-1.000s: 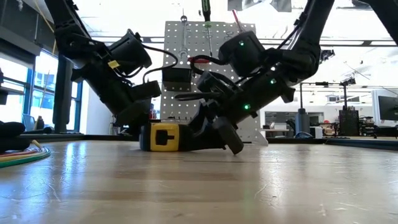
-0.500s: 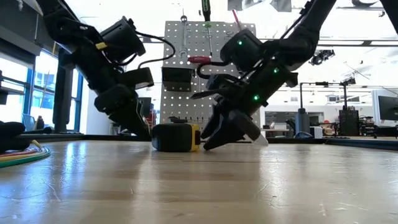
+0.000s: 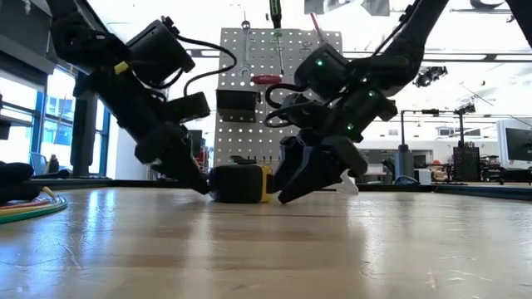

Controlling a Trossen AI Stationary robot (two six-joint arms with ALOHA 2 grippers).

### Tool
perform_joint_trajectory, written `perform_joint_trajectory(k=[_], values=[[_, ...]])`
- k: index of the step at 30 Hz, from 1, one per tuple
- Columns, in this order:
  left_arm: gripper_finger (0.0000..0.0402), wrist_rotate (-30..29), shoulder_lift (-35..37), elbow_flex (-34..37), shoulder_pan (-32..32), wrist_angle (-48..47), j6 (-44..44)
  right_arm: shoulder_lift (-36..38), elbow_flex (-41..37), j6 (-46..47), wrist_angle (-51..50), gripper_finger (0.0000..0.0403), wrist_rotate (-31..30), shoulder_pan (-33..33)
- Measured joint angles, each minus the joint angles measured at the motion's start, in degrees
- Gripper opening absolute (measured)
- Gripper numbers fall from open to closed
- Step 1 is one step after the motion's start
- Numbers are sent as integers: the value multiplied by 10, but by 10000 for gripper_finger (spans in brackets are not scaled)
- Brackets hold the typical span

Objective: Hang tools onto peg board
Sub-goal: Hang the yellow tape measure on the black bin on the white peg board

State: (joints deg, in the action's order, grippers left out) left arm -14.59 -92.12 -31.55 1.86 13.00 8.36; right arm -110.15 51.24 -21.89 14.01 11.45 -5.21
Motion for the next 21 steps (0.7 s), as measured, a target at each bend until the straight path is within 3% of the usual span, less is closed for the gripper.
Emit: perform_joint_trajectory(k=[6,11,21], values=[[155,-10,-46,1,4,52,1,-2,-2,11,15,264,-39,24],[155,-16,-44,1,10,61,8,-1,-2,18,23,258,-69,28],[155,-9,-38,1,22,65,16,-3,-2,37,34,186,-72,28]])
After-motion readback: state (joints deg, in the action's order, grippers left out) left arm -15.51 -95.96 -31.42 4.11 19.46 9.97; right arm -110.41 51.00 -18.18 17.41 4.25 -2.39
